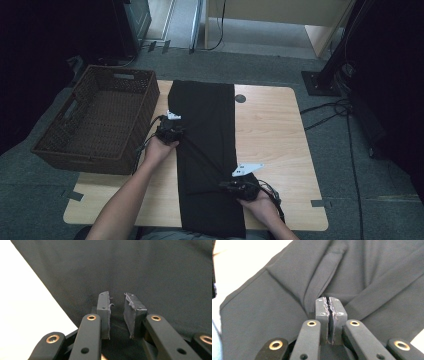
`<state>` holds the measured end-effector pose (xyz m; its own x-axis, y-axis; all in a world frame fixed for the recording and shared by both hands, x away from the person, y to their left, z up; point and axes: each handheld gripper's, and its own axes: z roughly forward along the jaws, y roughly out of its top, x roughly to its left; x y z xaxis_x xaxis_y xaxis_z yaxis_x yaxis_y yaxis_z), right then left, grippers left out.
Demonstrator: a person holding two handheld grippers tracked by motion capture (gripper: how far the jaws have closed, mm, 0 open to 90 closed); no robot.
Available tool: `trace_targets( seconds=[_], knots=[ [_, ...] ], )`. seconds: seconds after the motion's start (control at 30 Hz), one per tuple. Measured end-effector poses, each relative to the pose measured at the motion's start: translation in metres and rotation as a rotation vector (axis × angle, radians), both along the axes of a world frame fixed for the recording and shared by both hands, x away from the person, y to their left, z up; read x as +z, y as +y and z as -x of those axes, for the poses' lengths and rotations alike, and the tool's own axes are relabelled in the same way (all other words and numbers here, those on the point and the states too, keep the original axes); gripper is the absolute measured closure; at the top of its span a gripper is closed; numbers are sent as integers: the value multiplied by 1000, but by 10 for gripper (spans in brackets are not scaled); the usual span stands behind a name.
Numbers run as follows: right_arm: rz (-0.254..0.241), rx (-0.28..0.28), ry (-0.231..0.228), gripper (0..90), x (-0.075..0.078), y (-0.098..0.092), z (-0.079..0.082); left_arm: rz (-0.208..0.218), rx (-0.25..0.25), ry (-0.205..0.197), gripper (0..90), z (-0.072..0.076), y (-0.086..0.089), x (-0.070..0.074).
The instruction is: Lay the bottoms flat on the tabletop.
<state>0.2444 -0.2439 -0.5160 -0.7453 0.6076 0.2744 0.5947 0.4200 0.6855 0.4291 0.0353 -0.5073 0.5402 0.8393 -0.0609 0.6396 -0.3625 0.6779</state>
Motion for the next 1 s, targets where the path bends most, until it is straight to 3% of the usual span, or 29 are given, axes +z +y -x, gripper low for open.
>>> trace_targets(
  seconds=[0.07, 0.2, 0.3, 0.37, 0.4, 0.5, 0.63, 0.73, 1.0],
  knots=[
    [13, 19, -19, 857, 0, 2, 5, -3, 0, 0, 750, 0, 0, 0],
    [5, 50, 11, 854, 1, 5, 12, 3, 0, 4, 742, 0, 0, 0],
    [1, 122, 37, 865, 2, 8, 23, 10, 3, 8, 741, 0, 1, 0],
    [20, 151, 42, 816, 3, 10, 30, 12, 5, 10, 739, 0, 0, 0],
    [25, 132, 34, 796, 5, 10, 32, 11, 4, 8, 735, 0, 0, 0],
    [-30, 72, -10, 791, 13, 4, 29, 7, 4, 5, 726, 0, 0, 0],
    [-53, 1, -63, 759, 23, 1, 12, 6, 6, 4, 725, 1, -1, 0],
    [-44, -45, -95, 805, 23, 6, -2, 6, 5, 4, 725, 1, -1, 0],
    [6, -55, -76, 826, 3, 31, -31, 7, 3, 4, 725, 0, 0, 0]
  ],
)
